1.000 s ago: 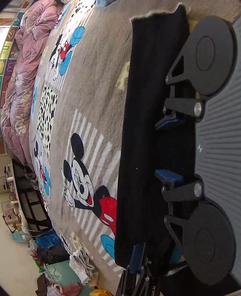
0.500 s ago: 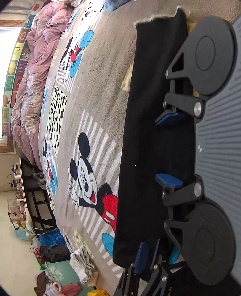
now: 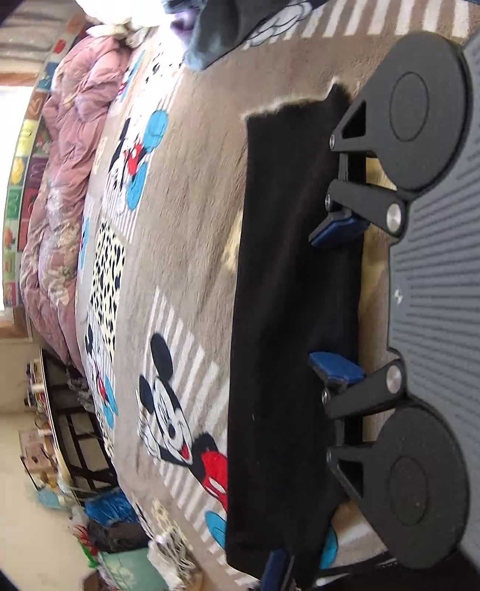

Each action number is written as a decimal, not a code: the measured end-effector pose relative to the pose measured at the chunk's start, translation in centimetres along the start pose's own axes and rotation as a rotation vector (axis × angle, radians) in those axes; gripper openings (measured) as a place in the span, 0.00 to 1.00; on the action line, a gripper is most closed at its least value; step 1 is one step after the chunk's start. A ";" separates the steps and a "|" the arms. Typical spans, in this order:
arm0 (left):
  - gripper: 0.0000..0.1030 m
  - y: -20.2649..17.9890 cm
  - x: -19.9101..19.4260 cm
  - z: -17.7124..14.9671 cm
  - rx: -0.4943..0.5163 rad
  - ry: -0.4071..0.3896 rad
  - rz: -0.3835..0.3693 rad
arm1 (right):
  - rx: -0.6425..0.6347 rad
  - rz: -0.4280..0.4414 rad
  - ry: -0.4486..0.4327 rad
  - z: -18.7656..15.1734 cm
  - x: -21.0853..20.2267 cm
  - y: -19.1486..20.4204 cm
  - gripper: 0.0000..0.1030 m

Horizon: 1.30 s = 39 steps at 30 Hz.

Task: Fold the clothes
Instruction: 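Stretch the black garment flat between both grippers and lower it onto the bedspread, then open both grippers and release the black pants onto the bedspread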

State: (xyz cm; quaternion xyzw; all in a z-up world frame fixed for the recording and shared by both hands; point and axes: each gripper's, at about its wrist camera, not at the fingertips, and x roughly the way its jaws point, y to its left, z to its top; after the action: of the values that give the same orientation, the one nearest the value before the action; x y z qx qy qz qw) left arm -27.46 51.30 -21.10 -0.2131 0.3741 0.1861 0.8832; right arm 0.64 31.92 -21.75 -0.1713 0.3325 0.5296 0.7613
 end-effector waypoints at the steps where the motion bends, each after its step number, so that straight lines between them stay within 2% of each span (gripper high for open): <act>1: 0.43 0.1 -0.3 0.0 -0.001 -0.002 -0.002 | 0.037 -0.027 0.006 0.1 0.0 -1.5 0.60; 3: 0.43 0.2 -0.9 0.2 -0.010 -0.015 -0.003 | 0.103 -0.071 0.015 0.3 0.1 -4.5 0.59; 5: 0.43 0.2 -1.3 0.6 -0.029 -0.034 -0.013 | 0.158 -0.101 0.013 0.7 0.0 -6.5 0.53; 9: 0.43 0.1 -1.3 1.5 -0.072 -0.059 -0.047 | 0.216 -0.061 -0.036 1.8 -0.6 -6.8 0.56; 12: 0.43 0.1 -0.2 1.9 -0.087 -0.047 -0.048 | 0.151 0.072 0.017 2.1 0.8 -4.5 0.52; 13: 0.43 0.2 0.3 1.9 -0.093 -0.037 -0.045 | 0.084 0.080 0.047 2.0 1.6 -3.4 0.52; 14: 0.43 0.3 0.8 1.9 -0.099 -0.027 -0.042 | 0.012 0.052 0.058 1.9 2.4 -2.5 0.52; 16: 0.43 0.5 1.3 1.8 -0.102 -0.014 -0.032 | -0.014 -0.005 0.030 2.3 3.0 -2.6 0.52; 18: 0.43 0.6 1.3 1.9 -0.103 -0.016 -0.037 | 0.089 -0.065 0.002 3.3 3.4 -4.4 0.52; 20: 0.43 0.8 0.7 2.0 -0.103 -0.029 -0.032 | 0.124 -0.103 -0.005 4.2 3.5 -5.8 0.51; 22: 0.43 1.0 0.0 2.0 -0.104 -0.049 -0.035 | 0.106 -0.103 -0.017 4.7 2.8 -6.1 0.52; 24: 0.43 1.3 -0.4 2.0 -0.118 -0.064 -0.043 | 0.083 -0.063 -0.047 4.8 1.6 -5.7 0.52; 26: 0.43 1.6 -0.4 2.0 -0.128 -0.069 -0.038 | 0.047 0.023 -0.020 4.7 1.6 -5.0 0.53; 27: 0.43 1.8 -0.2 2.0 -0.138 -0.068 -0.034 | -0.003 0.031 0.016 4.5 2.3 -4.3 0.54; 28: 0.43 2.0 -0.1 2.1 -0.148 -0.069 -0.024 | -0.074 -0.011 0.054 4.2 3.3 -3.4 0.55; 29: 0.43 2.2 -0.1 2.1 -0.158 -0.075 -0.011 | -0.132 -0.068 0.071 3.9 4.2 -2.7 0.65; 30: 0.43 2.4 -0.4 2.1 -0.172 -0.085 0.002 | -0.128 -0.097 0.063 3.9 4.7 -2.9 0.71; 31: 0.43 2.8 -0.8 2.1 -0.190 -0.099 0.015 | -0.053 -0.104 0.057 4.4 5.0 -3.7 0.76; 33: 0.43 3.5 -1.7 2.3 -0.222 -0.130 0.034 | 0.039 -0.138 0.035 5.1 4.7 -4.8 0.69; 34: 0.43 3.7 -2.3 2.4 -0.232 -0.149 0.042 | 0.062 -0.159 0.024 5.4 4.3 -5.0 0.65; 35: 0.43 3.8 -2.8 2.5 -0.239 -0.162 0.044 | 0.065 -0.168 0.014 5.5 3.7 -5.0 0.65; 39: 0.43 3.3 -3.1 2.8 -0.257 -0.177 -0.026 | 0.109 -0.095 -0.038 5.3 0.3 -4.7 0.64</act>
State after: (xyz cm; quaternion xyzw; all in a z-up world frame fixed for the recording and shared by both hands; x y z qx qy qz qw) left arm -29.43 55.05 -17.83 -0.3120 0.2653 0.2388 0.8805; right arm 6.76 33.54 -18.56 -0.1350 0.3376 0.4772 0.8000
